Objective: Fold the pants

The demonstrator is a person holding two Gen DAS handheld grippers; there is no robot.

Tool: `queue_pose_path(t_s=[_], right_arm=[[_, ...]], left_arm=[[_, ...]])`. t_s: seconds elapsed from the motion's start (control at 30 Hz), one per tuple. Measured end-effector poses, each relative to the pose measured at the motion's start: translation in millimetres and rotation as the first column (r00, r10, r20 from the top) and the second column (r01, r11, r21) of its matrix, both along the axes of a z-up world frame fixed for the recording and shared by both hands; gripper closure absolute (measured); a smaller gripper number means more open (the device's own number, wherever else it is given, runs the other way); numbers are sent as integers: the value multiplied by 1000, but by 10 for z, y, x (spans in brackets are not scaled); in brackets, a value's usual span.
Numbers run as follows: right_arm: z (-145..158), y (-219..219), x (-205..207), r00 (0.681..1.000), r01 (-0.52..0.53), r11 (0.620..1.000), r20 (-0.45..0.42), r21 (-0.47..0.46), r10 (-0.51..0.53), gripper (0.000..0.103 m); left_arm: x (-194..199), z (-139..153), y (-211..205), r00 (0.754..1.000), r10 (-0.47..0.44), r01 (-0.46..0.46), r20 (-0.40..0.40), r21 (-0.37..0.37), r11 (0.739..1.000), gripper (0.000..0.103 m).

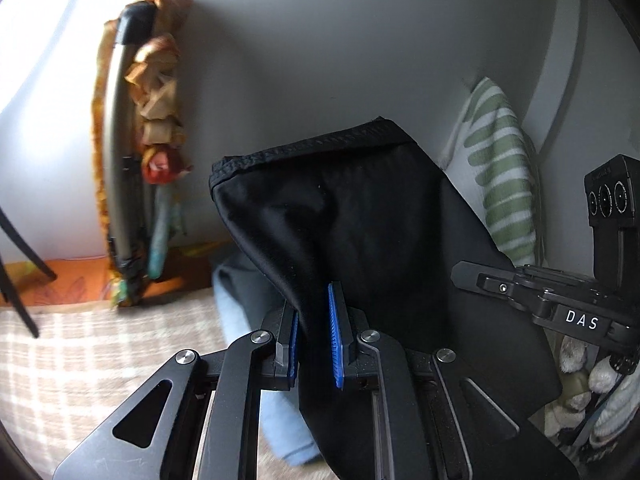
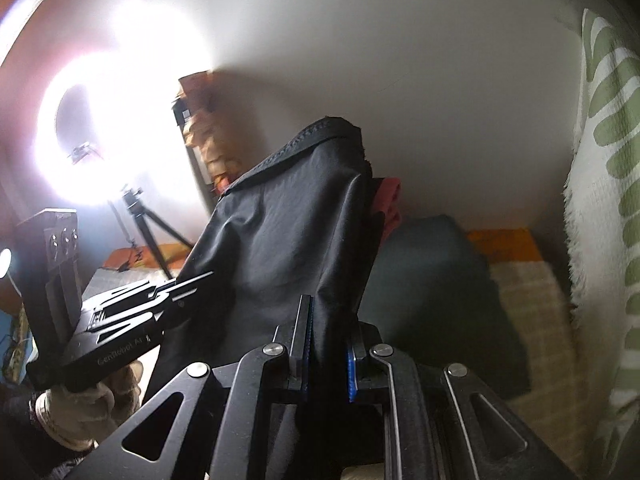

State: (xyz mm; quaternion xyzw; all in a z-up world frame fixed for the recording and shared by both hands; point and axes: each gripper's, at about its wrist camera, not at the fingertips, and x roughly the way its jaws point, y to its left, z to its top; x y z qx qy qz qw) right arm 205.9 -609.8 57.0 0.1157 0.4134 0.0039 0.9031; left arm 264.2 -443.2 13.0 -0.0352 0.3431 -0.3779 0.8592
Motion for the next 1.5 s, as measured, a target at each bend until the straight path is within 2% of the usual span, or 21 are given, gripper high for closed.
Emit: queue_pose_path(t_s=[0.23,0.4,0.53,0.67,0.73,0.77,0.8,0.87,0.97,1.1,1.27,1.5], right_arm=[[-316,-416,248,998,34,999,-45,-14,-34,92],[-632,-508,389,994,67,998,-90,-14,-68,92],[-734,-525,408,990,93,994,-102,-50,-98,84],[-679,-477,410,985,121,983,-104,-140,-136,65],[-637,-476,394,982,136,976,-106,-171,-155,61],[-622,-481,387,981,143,975,-103,-172,-162,60],[-605,-491,375,980,152,973,-103,-171,-172,55],[-567,-495,352,976,172,967,-102,-187,-193,39],[-489,-444,284,976,180,962,-85,-206,-200,31],[-377,-368,172,975,199,961,-59,-192,-214,26],[-192,-200,-26,975,217,961,-18,-171,-224,19],[66,144,-363,977,212,967,38,-145,-209,15]], left_arm=[[155,-264,-379,1000,-3,4,-20,75,997,92],[199,-443,-504,999,-14,20,-37,144,989,92],[167,-483,-528,1000,-19,22,-16,179,984,91],[140,-439,-514,999,-25,30,-31,175,984,84],[148,-425,-488,998,-23,32,-52,168,985,78],[148,-414,-470,998,-22,32,-61,161,986,71],[151,-406,-461,998,-19,28,-61,157,987,61],[113,-336,-420,999,-17,21,-29,150,988,52],[19,-221,-381,999,-31,29,10,160,987,42],[-92,-70,-260,999,-36,29,41,162,986,34],[-223,92,29,998,-26,18,51,147,989,33],[-475,263,565,998,8,-15,62,117,993,31]])
